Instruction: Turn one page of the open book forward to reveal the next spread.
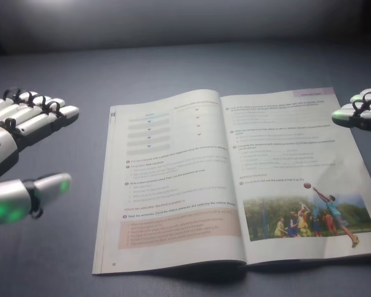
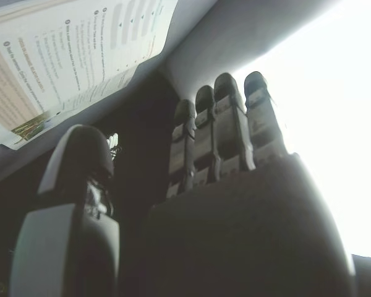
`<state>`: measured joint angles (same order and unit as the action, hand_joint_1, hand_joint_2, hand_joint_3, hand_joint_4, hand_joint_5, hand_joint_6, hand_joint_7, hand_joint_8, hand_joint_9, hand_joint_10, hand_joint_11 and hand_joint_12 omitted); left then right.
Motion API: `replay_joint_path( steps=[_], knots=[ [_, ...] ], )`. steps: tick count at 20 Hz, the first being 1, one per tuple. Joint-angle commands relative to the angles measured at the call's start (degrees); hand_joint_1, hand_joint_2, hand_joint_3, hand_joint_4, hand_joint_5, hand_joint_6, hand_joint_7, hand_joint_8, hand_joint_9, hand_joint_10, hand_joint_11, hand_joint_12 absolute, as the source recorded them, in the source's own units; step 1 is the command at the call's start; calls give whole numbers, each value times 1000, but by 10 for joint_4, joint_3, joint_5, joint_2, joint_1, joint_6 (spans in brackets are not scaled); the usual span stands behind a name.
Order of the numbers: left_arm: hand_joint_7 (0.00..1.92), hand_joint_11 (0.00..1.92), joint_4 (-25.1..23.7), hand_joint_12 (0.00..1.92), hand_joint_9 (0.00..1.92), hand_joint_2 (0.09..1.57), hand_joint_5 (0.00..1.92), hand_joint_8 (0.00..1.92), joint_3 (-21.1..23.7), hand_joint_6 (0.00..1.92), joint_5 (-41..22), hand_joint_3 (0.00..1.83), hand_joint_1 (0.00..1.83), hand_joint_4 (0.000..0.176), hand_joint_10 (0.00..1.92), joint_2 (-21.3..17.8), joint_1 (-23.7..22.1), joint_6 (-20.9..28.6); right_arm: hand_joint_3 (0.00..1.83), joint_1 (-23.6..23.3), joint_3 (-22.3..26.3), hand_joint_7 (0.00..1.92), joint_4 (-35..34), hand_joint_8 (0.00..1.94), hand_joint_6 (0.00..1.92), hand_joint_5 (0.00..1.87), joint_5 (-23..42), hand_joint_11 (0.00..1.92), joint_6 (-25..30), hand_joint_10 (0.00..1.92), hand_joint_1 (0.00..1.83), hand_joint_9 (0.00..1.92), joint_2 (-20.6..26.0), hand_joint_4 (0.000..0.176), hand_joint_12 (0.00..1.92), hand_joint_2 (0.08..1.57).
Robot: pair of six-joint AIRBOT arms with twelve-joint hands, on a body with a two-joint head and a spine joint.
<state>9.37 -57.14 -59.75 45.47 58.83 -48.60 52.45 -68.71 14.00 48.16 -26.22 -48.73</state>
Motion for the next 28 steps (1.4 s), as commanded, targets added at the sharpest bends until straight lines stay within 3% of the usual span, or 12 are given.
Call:
replay_joint_path(
  steps=[1, 6, 11, 17, 28],
  knots=[
    [67, 15, 6, 77, 56, 1331, 89, 1, -3, 2, -66, 11, 0, 0, 1, -1, -5, 0, 18, -6, -3, 150, -19, 9, 9, 158, 59, 0, 1, 14, 0, 87, 2, 0, 168, 1448],
    [65, 33, 6, 86, 70, 1330, 92, 0, -3, 2, -64, 4, 0, 0, 5, 1, -5, 1, 7, -10, -4, 170, -8, 11, 8, 171, 43, 26, 1, 19, 0, 121, 2, 0, 187, 1445],
    [64, 25, 5, 85, 67, 1327, 88, 4, -3, 4, -63, 0, 0, 0, 6, 2, -5, 2, 7, -51, -16, 164, 70, 8, 8, 150, -46, 33, 3, 11, 0, 103, -8, 0, 140, 1453],
    [64, 28, 3, 90, 66, 1332, 87, 2, -4, 2, -61, 1, 0, 0, 4, 3, -5, 3, 0, -60, -44, 119, 100, 0, 0, 108, -119, 9, 3, 3, 0, 63, -36, 0, 68, 1447],
    [59, 17, -1, 85, 54, 1326, 86, 3, -5, 3, -61, 0, 0, 0, 2, 5, -7, 6, 0, -86, -67, 94, 163, 2, 4, 78, -176, 6, 6, 4, 0, 53, -86, 0, 20, 1363]
  ],
)
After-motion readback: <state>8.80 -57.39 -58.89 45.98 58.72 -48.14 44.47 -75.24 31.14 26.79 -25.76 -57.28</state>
